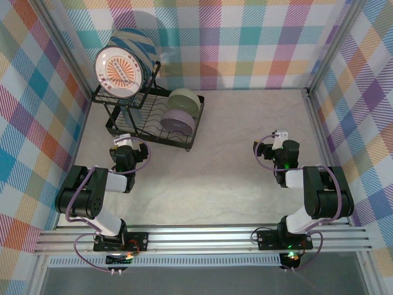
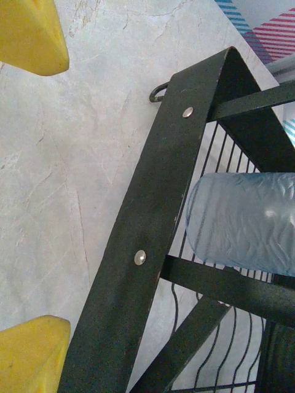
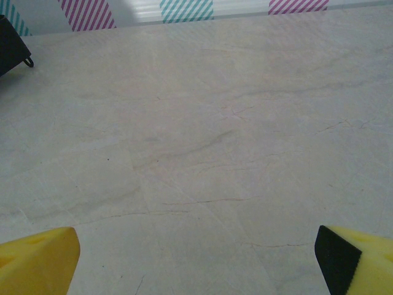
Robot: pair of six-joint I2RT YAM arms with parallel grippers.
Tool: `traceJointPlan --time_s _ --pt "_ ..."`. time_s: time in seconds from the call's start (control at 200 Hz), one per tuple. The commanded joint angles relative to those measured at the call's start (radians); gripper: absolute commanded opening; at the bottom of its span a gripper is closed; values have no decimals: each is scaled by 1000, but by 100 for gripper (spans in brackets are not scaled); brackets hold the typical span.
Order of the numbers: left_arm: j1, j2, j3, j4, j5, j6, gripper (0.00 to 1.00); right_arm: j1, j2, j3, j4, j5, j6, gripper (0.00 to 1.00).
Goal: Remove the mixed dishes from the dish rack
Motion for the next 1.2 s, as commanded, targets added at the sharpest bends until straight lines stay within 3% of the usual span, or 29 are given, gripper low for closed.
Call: traceJointPlan --time_s 0.0,0.09,0.305,0.4,0.515,0.565,0.675,0.82,1.195 --pt "20 -51 -51 70 18 -20 100 -3 -7 -9 49 5 7 99" --pt "-8 -122 -89 89 17 21 100 -2 -119 -22 -21 48 18 99" --pt "-12 -450 -15 -350 -61 -67 100 -2 -374 69 -300 -42 87 99" --pt "-16 -588 23 -553 -89 -198 100 -3 -436 121 -393 31 286 99" --pt "-15 -683 137 -933 -126 -412 100 -3 -454 196 -563 66 543 99" --pt "-18 -688 179 -1040 -94 -453 100 -4 -454 218 -621 57 618 99" --pt "-26 -663 269 -1227 25 -546 100 -3 -450 245 -638 -62 608 99" --pt "-103 -596 390 -1423 63 -653 100 -1 -426 307 -741 -123 597 99" --pt "-346 -301 588 -1474 22 -1009 97 62 -431 311 -811 -187 563 99"
